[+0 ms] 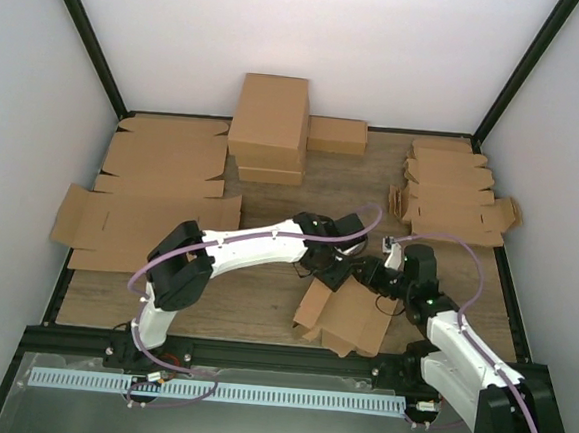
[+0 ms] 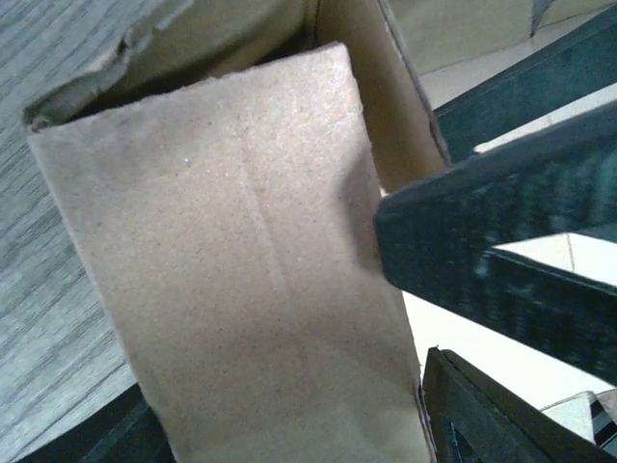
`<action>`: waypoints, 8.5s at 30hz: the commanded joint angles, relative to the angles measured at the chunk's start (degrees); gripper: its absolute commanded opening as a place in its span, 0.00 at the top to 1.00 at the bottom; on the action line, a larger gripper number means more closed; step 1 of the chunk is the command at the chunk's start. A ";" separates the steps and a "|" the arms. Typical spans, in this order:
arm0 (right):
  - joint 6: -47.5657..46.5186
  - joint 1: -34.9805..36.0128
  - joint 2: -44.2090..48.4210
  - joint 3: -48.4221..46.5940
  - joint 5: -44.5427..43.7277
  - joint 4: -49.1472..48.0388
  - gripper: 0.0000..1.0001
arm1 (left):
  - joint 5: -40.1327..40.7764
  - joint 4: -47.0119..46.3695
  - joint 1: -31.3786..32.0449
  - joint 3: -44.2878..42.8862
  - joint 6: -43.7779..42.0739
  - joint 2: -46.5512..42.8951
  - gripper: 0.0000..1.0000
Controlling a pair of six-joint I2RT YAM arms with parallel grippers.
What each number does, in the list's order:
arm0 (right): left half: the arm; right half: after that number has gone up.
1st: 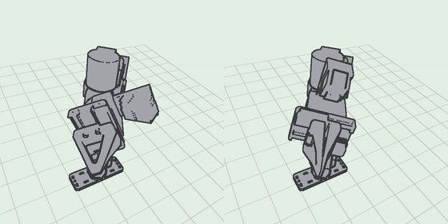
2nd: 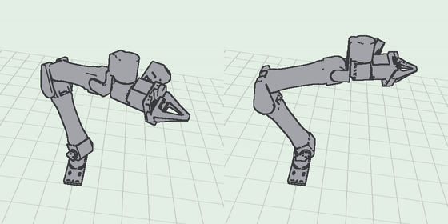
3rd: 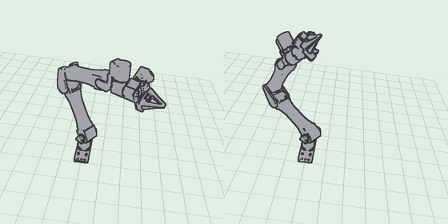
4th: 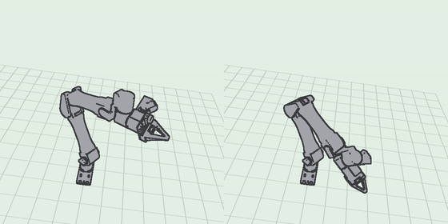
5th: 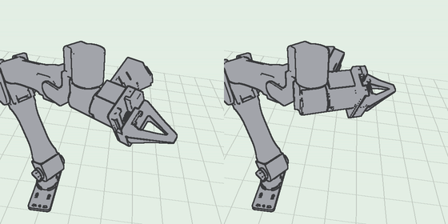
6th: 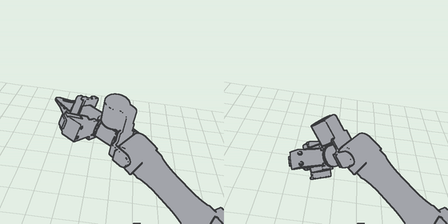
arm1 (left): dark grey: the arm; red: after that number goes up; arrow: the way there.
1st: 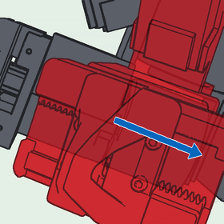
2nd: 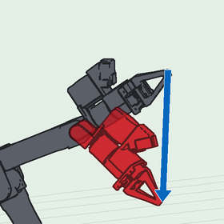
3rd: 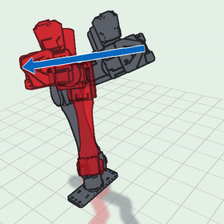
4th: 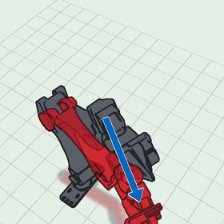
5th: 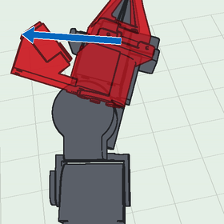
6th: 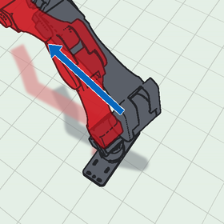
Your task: Fold the paper box
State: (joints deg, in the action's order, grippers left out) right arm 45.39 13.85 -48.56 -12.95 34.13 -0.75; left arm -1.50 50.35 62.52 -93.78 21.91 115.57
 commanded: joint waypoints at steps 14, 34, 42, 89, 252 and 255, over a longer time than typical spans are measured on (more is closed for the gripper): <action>-1.37 5.84 -8.36 -7.32 6.16 -8.88 0.50 | 2.59 8.72 -11.20 4.28 -16.68 -6.44 0.40; -15.70 -1.42 -4.88 -12.67 -13.53 7.46 0.44 | -12.62 1.61 -11.52 7.37 -17.33 -10.21 0.45; -18.51 -1.43 -10.06 -11.55 -13.43 1.92 0.48 | -14.39 0.82 -10.00 6.85 -16.35 -11.14 0.45; -20.47 21.90 -1.37 -8.55 -32.50 4.46 0.99 | -15.36 0.60 -8.51 6.30 -14.15 -13.50 0.45; -18.91 6.74 -43.76 -25.70 -3.72 -24.11 0.98 | -30.19 -21.17 -28.62 23.78 -8.79 -14.41 0.42; -19.28 7.05 -46.80 -27.17 -1.82 -24.12 0.99 | -30.12 -21.17 -28.36 23.64 -8.73 -14.11 0.43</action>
State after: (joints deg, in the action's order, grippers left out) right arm 25.23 20.78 -92.20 -37.04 28.53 -25.74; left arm -31.51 28.86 33.58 -68.60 14.24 100.33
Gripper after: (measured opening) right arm 0.017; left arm 0.576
